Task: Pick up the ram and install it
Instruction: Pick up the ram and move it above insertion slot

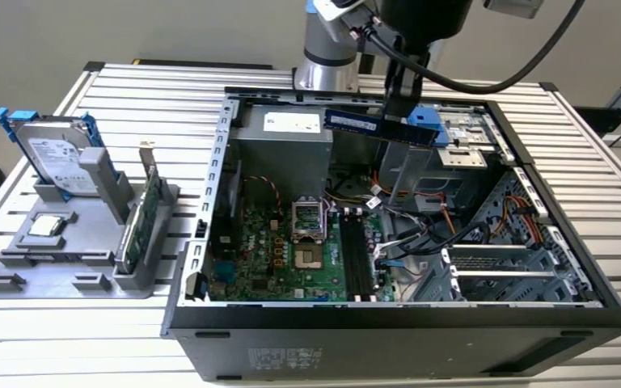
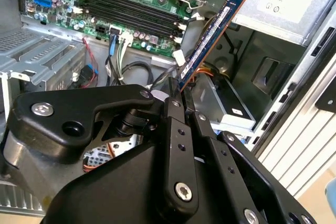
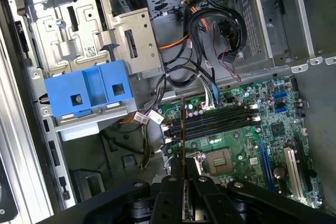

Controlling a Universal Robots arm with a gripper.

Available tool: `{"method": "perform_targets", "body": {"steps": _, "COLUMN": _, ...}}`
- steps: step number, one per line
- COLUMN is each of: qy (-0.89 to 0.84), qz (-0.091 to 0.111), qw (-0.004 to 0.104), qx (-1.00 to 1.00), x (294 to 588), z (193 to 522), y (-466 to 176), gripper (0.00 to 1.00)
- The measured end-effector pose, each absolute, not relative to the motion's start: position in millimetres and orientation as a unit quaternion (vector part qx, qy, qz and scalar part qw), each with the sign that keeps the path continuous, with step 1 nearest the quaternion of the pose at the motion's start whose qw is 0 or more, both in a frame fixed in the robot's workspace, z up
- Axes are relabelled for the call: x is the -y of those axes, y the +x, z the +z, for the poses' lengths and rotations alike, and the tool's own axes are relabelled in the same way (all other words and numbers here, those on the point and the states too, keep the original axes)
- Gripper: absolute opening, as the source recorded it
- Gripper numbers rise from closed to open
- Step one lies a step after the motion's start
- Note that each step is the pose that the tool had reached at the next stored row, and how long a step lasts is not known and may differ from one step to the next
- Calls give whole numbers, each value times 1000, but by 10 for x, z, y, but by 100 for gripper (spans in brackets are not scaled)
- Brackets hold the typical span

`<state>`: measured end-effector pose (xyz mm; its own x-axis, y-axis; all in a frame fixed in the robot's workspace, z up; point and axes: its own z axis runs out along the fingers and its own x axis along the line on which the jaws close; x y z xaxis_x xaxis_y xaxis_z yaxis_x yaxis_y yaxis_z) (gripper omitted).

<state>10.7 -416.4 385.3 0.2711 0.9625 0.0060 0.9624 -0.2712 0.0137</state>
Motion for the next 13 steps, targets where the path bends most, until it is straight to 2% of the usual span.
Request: {"method": "perform_targets", "body": {"steps": 13, "qy": 800, "qz": 7, "qw": 4, "qx": -600, "x": 4164, "z": 3853, "y": 107, "gripper": 0}}
